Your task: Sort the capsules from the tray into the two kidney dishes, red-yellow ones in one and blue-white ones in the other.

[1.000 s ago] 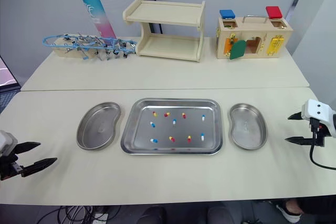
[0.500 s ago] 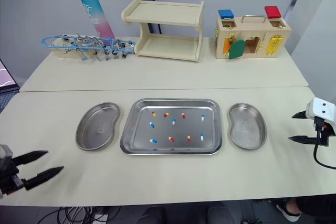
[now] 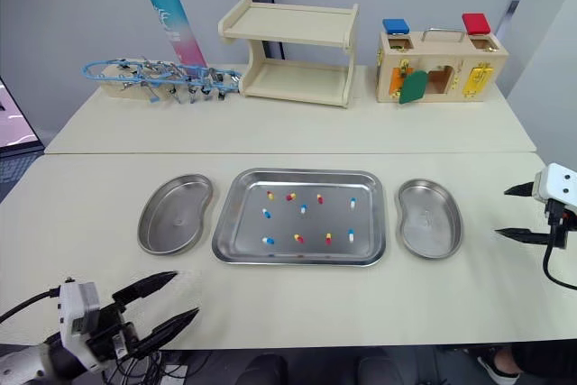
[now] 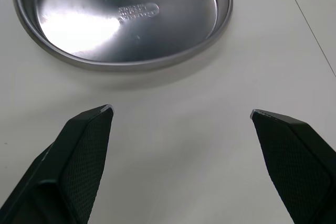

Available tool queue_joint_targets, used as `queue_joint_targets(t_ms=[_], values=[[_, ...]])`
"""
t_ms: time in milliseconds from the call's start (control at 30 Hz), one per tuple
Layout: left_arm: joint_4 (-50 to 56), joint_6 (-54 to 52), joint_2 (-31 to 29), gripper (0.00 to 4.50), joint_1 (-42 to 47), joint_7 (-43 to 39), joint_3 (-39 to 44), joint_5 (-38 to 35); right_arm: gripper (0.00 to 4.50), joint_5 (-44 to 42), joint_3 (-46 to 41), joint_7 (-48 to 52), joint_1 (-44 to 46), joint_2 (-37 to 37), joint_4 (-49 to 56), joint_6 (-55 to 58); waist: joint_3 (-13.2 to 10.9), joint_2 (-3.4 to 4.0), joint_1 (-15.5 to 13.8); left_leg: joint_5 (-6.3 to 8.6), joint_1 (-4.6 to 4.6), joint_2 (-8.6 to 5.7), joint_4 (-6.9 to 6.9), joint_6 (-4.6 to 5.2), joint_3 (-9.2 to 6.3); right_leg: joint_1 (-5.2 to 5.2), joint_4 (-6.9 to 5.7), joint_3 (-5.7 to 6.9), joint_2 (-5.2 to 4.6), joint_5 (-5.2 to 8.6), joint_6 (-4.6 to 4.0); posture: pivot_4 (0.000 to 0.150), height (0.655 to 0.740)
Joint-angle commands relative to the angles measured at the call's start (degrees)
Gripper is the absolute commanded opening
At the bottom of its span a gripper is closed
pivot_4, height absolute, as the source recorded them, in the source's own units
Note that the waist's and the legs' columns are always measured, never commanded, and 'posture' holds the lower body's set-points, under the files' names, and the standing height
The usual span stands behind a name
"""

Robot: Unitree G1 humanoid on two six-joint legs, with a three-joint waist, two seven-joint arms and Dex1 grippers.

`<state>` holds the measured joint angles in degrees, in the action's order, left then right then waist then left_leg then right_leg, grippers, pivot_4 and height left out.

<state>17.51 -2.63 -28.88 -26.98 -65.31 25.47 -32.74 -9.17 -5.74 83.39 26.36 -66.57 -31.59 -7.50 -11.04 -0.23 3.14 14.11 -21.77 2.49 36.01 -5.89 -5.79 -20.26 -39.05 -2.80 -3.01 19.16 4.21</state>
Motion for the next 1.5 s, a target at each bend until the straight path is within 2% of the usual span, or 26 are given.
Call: queue_joint_targets(t_ms=[33, 167, 367, 400, 433, 600, 667, 800, 1033, 1500], values=[[1.23, 2.14, 0.85, 4.50, 0.23, 1.78, -0.26, -0.46, 4.44, -4.94, -2.41, -1.06, -0.32, -0.60, 13.30, 8.63, 0.03, 0.07, 0.28, 0.00, 0.00, 0.01, -0.01, 0.00, 0.00, 0.00, -0.01, 0.00, 0.01, 0.00, 0.00, 0.150, 0.7400], [1.96, 3.64, 1.62, 4.50, -0.41, 1.41, -1.74, -0.84, 4.44, -8.63, 2.57, -6.83, 1.82, 4.01, 34.02, 24.18, 0.06, 0.09, 0.41, 0.00, 0.02, 0.05, -0.03, 0.00, -0.04, -0.01, -0.01, 0.01, 0.05, 0.00, 0.00, 0.150, 0.7400], [2.33, 4.04, 1.19, 4.50, -0.99, 1.65, -2.20, -1.34, 4.44, -7.68, 12.17, -13.67, 7.42, 15.43, 45.06, 32.93, 0.06, -0.08, -0.44, 0.00, -0.12, 0.02, 0.01, 0.00, -0.16, -0.03, 0.05, 0.14, 0.04, 0.00, 0.00, 0.150, 0.7400], [2.22, 4.27, 1.24, 4.50, -1.23, 1.75, -2.23, -1.25, 4.08, -7.10, 14.29, -14.54, 8.20, 17.32, 46.16, 34.28, 0.06, -0.09, -0.53, 0.00, -0.13, 0.01, 0.01, 0.00, -0.17, -0.04, 0.06, 0.15, 0.04, 0.00, 0.00, 0.150, 0.7400], [2.01, 4.59, 1.23, 4.50, -1.37, 1.91, -2.25, -0.96, 3.89, -6.33, 16.25, -15.61, 8.85, 19.07, 46.95, 35.54, 0.06, -0.09, -0.70, 0.00, -0.14, 0.01, 0.00, 0.00, -0.19, -0.04, 0.06, 0.17, 0.04, 0.00, 0.00, 0.150, 0.7400], [1.87, 4.82, 1.26, 4.50, -0.76, 3.20, -2.70, -0.70, 2.13, -2.98, 24.35, -21.33, 11.48, 27.66, 48.58, 41.05, 0.08, -0.13, -1.11, 0.00, -0.14, 0.01, 0.00, 0.00, -0.26, -0.05, 0.06, 0.24, 0.05, 0.00, 0.00, 0.150, 0.7400], [2.13, 5.05, 1.29, 4.50, -0.65, 3.46, -3.07, -0.59, 1.65, -2.31, 26.70, -22.91, 12.02, 30.32, 48.95, 43.77, 0.09, -0.14, -1.17, 0.00, -0.14, 0.01, -0.01, 0.00, -0.27, -0.05, 0.05, 0.25, 0.05, 0.00, -0.01, 0.150, 0.7400], [1.36, 4.96, 0.89, 4.50, -0.63, 3.20, -3.85, -0.27, 1.65, 1.98, 33.89, -27.17, 14.21, 37.21, 46.54, 47.07, 0.13, -0.21, -1.13, 0.00, -0.14, 0.02, -0.02, 0.00, -0.30, -0.07, 0.05, 0.27, 0.06, 0.01, -0.01, 0.150, 0.7400], [-0.14, 6.31, 0.93, 4.50, -0.36, 2.80, -4.95, 0.17, 1.65, 6.48, 39.61, -30.79, 18.31, 46.02, 38.39, 47.41, 0.18, -0.29, -0.92, 0.00, -0.15, 0.04, -0.03, 0.00, -0.31, -0.12, 0.01, 0.27, 0.09, 0.00, -0.02, 0.150, 0.7400], [0.46, 6.99, 0.89, 4.50, -0.41, 3.99, -6.46, 0.65, 1.65, 11.84, 42.25, -33.99, 19.67, 55.35, 26.65, 42.56, 0.21, -0.35, -0.52, 0.00, -0.16, 0.06, -0.06, 0.00, -0.31, -0.19, -0.01, 0.27, 0.11, 0.00, -0.02, 0.150, 0.7400]])
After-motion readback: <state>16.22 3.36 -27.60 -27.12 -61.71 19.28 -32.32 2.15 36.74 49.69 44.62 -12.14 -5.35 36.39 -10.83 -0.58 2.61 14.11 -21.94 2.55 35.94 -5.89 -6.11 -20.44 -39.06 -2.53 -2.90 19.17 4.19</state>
